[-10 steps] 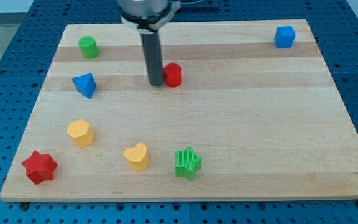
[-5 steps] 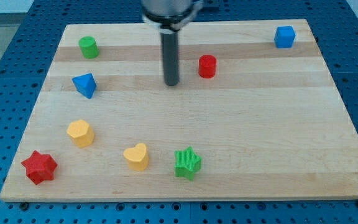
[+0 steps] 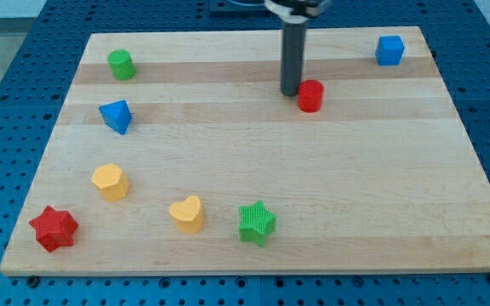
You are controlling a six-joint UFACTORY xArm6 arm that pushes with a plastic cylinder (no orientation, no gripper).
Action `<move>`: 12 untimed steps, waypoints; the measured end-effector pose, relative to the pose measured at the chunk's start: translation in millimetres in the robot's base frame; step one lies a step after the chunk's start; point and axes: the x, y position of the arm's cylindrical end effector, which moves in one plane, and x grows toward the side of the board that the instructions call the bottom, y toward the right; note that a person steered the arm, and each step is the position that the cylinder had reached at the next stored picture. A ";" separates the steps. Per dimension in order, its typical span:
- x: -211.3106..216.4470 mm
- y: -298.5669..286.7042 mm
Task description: Move the red circle to the center right
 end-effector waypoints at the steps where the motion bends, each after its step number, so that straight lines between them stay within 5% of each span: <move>1: 5.8 41.5; 8: 33.1 15.8; 12: 32.0 100.6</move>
